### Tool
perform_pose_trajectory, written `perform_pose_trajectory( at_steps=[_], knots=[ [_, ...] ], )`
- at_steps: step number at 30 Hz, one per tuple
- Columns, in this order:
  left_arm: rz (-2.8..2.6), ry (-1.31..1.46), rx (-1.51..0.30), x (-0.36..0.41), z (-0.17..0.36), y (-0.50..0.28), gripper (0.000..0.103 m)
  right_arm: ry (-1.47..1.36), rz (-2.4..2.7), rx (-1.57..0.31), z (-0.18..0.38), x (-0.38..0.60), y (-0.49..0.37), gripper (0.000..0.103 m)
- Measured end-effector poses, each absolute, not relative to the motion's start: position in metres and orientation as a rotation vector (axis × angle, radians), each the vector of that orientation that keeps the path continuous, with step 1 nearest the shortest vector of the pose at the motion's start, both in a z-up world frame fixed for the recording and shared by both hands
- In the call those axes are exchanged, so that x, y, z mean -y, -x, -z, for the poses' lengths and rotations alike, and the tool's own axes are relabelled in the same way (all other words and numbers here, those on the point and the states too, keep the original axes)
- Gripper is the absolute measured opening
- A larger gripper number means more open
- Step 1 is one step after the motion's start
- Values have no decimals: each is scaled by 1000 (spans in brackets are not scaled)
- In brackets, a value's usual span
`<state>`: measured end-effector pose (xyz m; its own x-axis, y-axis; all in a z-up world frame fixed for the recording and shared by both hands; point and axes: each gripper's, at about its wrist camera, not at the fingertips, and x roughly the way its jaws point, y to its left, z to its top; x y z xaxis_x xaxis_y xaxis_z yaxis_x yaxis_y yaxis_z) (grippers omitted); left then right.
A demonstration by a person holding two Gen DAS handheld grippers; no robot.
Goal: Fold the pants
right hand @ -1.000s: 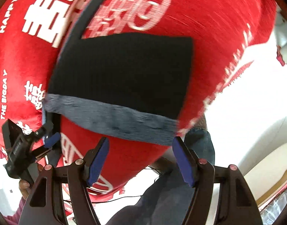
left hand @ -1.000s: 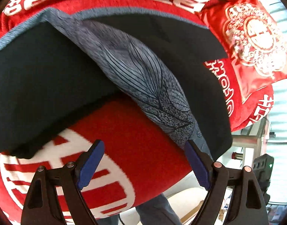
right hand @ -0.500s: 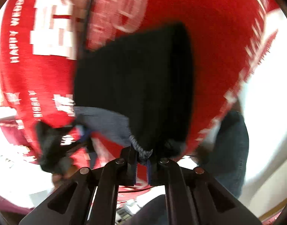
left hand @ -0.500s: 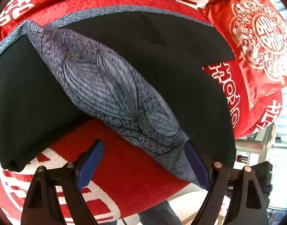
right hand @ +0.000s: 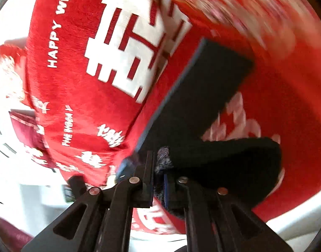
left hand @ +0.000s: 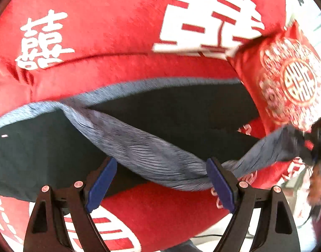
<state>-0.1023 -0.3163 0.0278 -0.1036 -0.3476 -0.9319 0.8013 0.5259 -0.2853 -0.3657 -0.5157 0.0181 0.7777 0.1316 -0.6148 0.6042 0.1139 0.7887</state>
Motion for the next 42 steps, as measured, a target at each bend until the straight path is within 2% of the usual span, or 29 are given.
perform_pose_trajectory(
  at_steps=[2,3,4,5,6,11,16,18,19,22,28,33,35,36,37,42],
  knots=[
    [973,-419,-1345,316,-26,94,87,-1346,422,-722,-25,550,340,12],
    [937,-411,-1352,316,-21,88,87,-1305,446,-758,-27,561,332,17],
    [915,-402,-1360,318,-17,85,87,-1236,488,-813,-30,573,318,43],
    [894,-390,-1364,319,-13,81,87,-1112,567,-882,-37,585,302,83],
    [875,-388,-1358,320,-10,79,87,-1036,606,-906,-44,591,292,94],
    [800,-429,-1313,330,6,69,87,-877,586,-836,-74,580,274,95],
    [750,-382,-1326,332,14,48,87,-974,597,-905,-34,558,290,93],
    [742,-390,-1325,333,17,47,87,-1057,615,-940,-13,554,301,85],
    [741,-400,-1325,332,19,48,87,-1081,620,-953,-3,556,303,77],
    [730,-433,-1324,329,24,54,87,-978,611,-976,-1,568,291,70],
    [676,-397,-1351,318,32,61,87,-719,520,-1099,13,610,222,69],
    [640,-365,-1361,314,34,65,87,-755,428,-1215,52,637,184,67],
    [631,-368,-1365,313,33,66,87,-779,393,-1284,67,639,181,14],
    [628,-368,-1362,312,31,67,87,-778,393,-1291,67,639,184,13],
    [629,-366,-1353,310,27,67,87,-760,414,-1281,60,639,191,7],
    [608,-395,-1322,305,17,62,87,-556,662,-1366,43,648,226,7]
  ],
)
